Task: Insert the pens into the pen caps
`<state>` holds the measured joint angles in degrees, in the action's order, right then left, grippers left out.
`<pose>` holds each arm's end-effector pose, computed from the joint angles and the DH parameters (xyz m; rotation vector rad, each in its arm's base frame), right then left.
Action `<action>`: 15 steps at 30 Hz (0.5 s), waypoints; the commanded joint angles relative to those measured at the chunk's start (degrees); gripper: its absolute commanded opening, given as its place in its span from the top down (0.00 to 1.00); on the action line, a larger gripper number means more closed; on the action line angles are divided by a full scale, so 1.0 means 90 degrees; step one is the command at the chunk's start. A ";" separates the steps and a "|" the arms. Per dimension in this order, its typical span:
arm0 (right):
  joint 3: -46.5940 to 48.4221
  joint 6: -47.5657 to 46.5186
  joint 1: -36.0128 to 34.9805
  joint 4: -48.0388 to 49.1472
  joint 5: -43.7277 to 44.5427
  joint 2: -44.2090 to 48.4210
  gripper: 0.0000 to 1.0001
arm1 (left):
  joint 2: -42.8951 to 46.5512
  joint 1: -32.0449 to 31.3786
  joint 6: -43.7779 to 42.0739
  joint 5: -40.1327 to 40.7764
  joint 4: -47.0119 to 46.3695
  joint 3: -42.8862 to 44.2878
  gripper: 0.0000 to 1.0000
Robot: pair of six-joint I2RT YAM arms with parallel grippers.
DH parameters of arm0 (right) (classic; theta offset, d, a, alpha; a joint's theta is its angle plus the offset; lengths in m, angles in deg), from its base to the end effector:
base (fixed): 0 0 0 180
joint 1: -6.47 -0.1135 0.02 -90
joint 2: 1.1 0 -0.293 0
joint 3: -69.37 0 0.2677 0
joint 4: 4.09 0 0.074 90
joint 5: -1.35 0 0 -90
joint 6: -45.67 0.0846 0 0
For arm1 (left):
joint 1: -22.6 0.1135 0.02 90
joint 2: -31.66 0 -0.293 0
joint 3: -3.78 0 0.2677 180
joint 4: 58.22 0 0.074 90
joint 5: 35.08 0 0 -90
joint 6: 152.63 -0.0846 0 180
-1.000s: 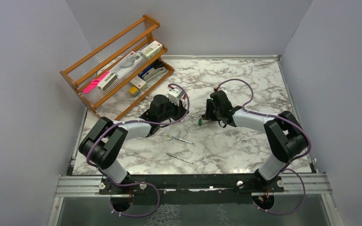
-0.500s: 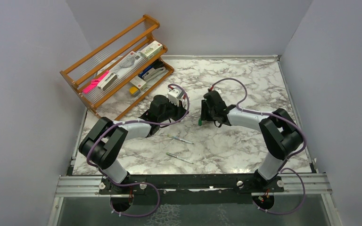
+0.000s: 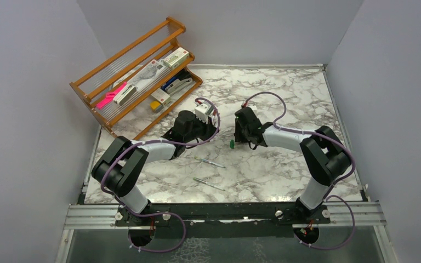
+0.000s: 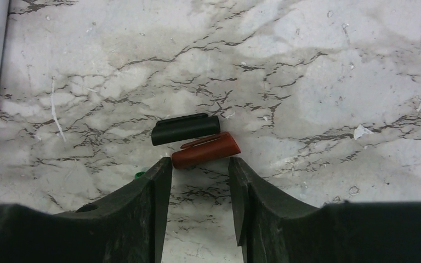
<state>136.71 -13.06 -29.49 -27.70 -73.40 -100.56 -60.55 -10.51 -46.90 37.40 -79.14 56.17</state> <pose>0.3227 0.2066 0.1316 0.0008 2.4997 0.1478 0.3071 -0.2307 0.1848 0.5118 1.9134 -0.8579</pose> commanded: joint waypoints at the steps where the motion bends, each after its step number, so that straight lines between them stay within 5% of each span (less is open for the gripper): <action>1: 0.0077 0.0081 -0.0022 -0.0427 0.0487 -0.0083 0.58 | 0.0049 0.0033 0.0010 -0.0147 -0.0152 -0.0085 1.00; 11: -0.0096 0.0199 -0.0017 -0.0549 0.0647 0.0270 0.59 | 0.0030 0.0035 0.0037 -0.0178 -0.0158 -0.0073 1.00; 15: -0.0015 0.0505 -0.0008 -0.0380 0.0484 0.0365 0.52 | 0.0064 0.0035 0.0040 -0.0193 -0.0148 -0.0076 1.00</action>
<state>136.47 -11.71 -29.54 -30.93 -69.60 -99.54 -60.55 -10.46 -46.86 37.34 -79.14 55.91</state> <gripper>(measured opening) 0.444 0.097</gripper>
